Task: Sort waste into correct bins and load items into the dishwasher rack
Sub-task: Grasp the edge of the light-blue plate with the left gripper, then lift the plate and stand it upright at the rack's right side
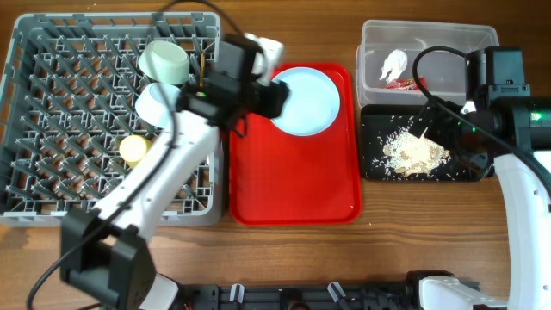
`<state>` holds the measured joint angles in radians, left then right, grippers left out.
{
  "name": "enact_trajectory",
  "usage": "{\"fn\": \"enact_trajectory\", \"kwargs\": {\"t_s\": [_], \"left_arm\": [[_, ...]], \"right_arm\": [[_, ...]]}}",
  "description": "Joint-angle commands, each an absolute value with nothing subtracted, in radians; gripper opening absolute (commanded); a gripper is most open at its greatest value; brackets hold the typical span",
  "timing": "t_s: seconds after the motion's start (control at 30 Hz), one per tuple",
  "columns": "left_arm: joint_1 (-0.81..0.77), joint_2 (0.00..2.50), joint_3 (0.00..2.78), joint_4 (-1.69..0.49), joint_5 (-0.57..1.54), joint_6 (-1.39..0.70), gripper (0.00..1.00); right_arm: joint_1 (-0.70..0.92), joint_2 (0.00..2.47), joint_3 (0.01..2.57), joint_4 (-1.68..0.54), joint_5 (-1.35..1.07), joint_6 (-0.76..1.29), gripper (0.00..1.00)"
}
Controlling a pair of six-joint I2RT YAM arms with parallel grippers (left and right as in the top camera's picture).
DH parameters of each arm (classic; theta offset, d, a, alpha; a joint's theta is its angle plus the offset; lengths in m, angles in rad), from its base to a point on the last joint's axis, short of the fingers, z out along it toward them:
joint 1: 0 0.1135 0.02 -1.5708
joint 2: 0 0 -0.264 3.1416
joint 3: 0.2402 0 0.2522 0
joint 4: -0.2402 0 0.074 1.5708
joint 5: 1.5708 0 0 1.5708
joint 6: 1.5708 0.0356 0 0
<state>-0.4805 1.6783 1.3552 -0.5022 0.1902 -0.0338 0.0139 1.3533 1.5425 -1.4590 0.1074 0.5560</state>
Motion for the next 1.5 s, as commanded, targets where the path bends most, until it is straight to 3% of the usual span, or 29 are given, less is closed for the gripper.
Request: {"fn": "enact_trajectory", "kwargs": {"t_s": [0.0,0.17,0.5,0.57,0.6,0.8,1.13,1.47], "left_arm": [[-0.572,1.791,1.362,-0.459,0.215,0.095,0.63],[-0.647,1.927,1.362,-0.39,0.192,0.128,0.72],[-0.662,2.078,1.362,-0.389,0.11,0.127,0.71],[-0.663,2.08,1.362,-0.417,0.11,0.127,0.63],[-0.663,2.08,1.362,-0.448,0.11,0.127,0.5],[-0.664,2.08,1.362,-0.49,0.11,0.127,0.05],[-0.666,2.024,1.363,-0.488,0.11,0.11,0.04],[-0.594,1.619,1.369,-0.487,0.11,-0.03,0.04]], "right_arm": [[0.011,1.337,1.546,-1.46,0.096,0.552,0.99],[0.011,1.337,1.546,-1.46,0.096,0.552,1.0],[0.011,1.337,1.546,-1.46,0.096,0.55,1.0],[0.011,1.337,1.546,-1.459,0.096,0.55,1.0],[0.011,1.337,1.546,-1.459,0.096,0.55,1.0],[0.011,1.337,1.546,-1.459,0.096,0.55,1.0],[0.011,1.337,1.546,-1.46,0.096,0.549,1.0],[0.011,1.337,1.546,-1.46,0.096,0.55,1.0]]}}
